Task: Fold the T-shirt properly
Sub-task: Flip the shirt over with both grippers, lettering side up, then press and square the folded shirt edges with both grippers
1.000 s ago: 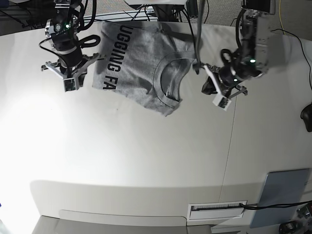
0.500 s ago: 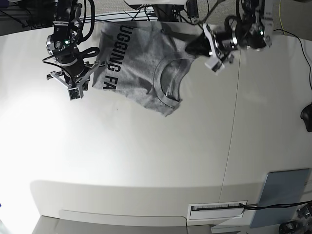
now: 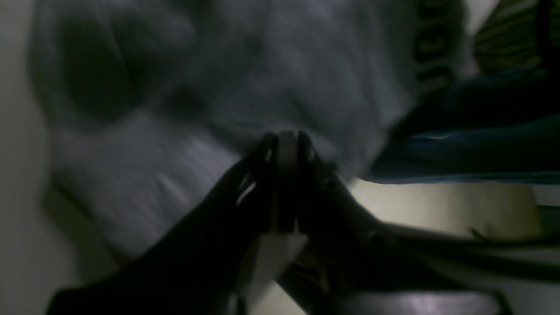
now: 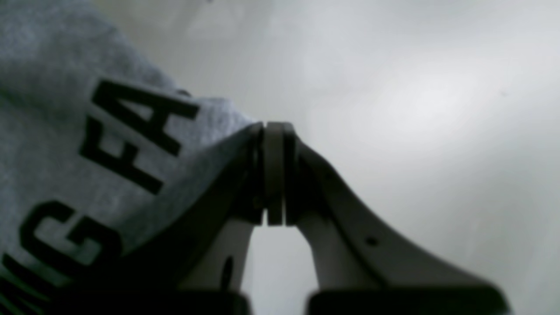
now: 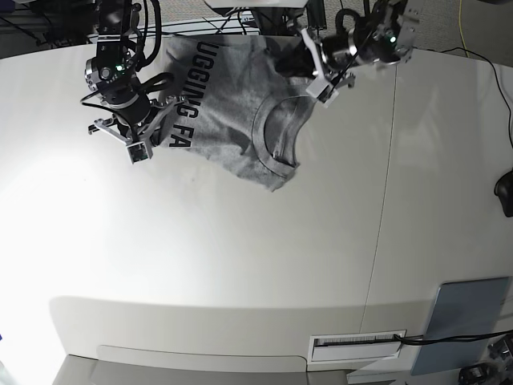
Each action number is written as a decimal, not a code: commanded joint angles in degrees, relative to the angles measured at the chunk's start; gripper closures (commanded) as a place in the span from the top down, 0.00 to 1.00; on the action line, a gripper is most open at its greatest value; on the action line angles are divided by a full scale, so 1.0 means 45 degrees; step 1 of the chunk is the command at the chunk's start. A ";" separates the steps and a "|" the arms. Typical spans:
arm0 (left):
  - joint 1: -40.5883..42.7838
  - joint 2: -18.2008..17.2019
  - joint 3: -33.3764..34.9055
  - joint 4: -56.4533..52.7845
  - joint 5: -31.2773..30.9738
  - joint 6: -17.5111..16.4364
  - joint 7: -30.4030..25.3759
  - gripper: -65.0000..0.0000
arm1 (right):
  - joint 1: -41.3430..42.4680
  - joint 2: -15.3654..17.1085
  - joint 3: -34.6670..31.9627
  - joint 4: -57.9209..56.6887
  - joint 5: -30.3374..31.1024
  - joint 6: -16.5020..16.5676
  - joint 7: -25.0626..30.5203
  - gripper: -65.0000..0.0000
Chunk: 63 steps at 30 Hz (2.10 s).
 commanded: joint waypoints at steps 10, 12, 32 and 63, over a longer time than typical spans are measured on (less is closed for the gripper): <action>-0.2011 -0.0034 0.0743 -0.2939 0.2336 0.1209 -0.0918 0.02 | -0.0408 0.0044 0.0015 -0.0797 0.0073 0.0515 -0.0015 0.00; -0.2613 -0.0034 0.0743 -0.3691 0.2560 0.1209 -0.1190 0.02 | -0.0665 0.0044 0.0015 -0.0797 0.0073 0.0724 0.0146 0.00; -0.4532 -0.0073 -0.0879 -0.3531 0.1365 -0.2499 0.0126 0.02 | -0.2069 -0.0019 -0.0947 -0.0782 -0.0024 0.0845 0.1685 0.00; -0.0049 -0.1583 -0.6975 -0.1627 -0.1972 -0.1919 -0.0219 0.02 | -0.0389 -0.0024 0.1103 -0.0782 0.0029 0.0272 0.1758 0.00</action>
